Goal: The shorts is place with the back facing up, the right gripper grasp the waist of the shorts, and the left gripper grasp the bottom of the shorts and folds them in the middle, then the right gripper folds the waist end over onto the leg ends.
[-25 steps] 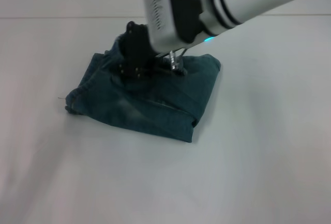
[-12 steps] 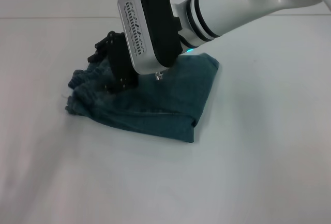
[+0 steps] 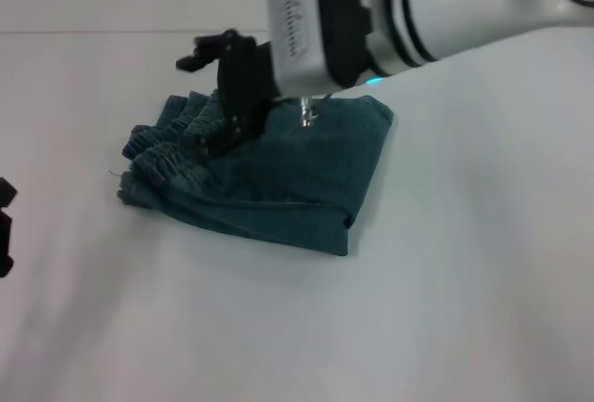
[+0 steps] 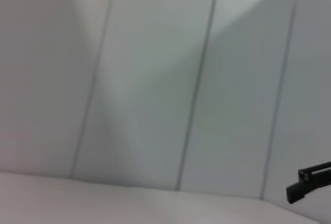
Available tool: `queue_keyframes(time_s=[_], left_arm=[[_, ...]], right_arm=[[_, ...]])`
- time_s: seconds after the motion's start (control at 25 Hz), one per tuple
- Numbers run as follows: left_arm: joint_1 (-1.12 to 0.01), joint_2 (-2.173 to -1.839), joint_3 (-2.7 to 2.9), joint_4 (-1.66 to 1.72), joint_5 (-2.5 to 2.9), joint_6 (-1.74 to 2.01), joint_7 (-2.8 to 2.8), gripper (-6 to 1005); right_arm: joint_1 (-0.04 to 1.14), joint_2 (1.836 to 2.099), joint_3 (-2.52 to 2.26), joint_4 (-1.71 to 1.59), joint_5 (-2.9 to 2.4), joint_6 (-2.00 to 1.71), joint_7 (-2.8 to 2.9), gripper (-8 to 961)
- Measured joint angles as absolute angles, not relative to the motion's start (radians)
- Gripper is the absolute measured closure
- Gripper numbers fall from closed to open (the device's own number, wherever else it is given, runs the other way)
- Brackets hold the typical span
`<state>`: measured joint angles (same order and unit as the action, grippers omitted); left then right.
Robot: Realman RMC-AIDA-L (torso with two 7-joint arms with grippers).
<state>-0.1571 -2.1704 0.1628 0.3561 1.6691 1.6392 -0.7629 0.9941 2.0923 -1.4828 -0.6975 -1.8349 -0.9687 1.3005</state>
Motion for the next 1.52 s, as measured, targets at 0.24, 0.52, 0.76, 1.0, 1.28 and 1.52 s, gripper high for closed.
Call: queue_keyframes(time_s=[0.24, 0.52, 0.76, 1.0, 1.28, 1.52], left_arm=[[-0.177, -2.163, 0.163, 0.39, 1.785, 1.668, -0.79, 917], [-0.21, -2.157, 0.199, 0.416, 1.889, 1.669, -0.86, 835], [-0.275, -2.122, 0.237, 0.468, 2.012, 1.673, -1.045, 566], [-0.351, -2.089, 0.3, 0.517, 2.193, 1.737, -1.118, 302], [-0.392, -2.064, 0.306, 0.562, 2.294, 1.769, -1.157, 140], [-0.4, -2.057, 0.307, 0.588, 2.316, 1.754, -1.187, 135]], right_arm=[[0.73, 2.092, -1.431, -0.867, -1.687, -1.062, 1.366, 30], [0.408, 2.092, -1.36, -0.816, -1.359, -1.228, 1.203, 33], [0.257, 2.089, -1.341, -0.67, -1.237, -1.299, 0.998, 30], [0.214, 2.075, -1.291, -0.599, -1.344, -1.369, 0.993, 27], [0.165, 2.085, -1.214, -0.599, -1.452, -1.486, 0.958, 26], [0.157, 2.084, -1.153, -0.595, -1.507, -1.495, 0.957, 31]])
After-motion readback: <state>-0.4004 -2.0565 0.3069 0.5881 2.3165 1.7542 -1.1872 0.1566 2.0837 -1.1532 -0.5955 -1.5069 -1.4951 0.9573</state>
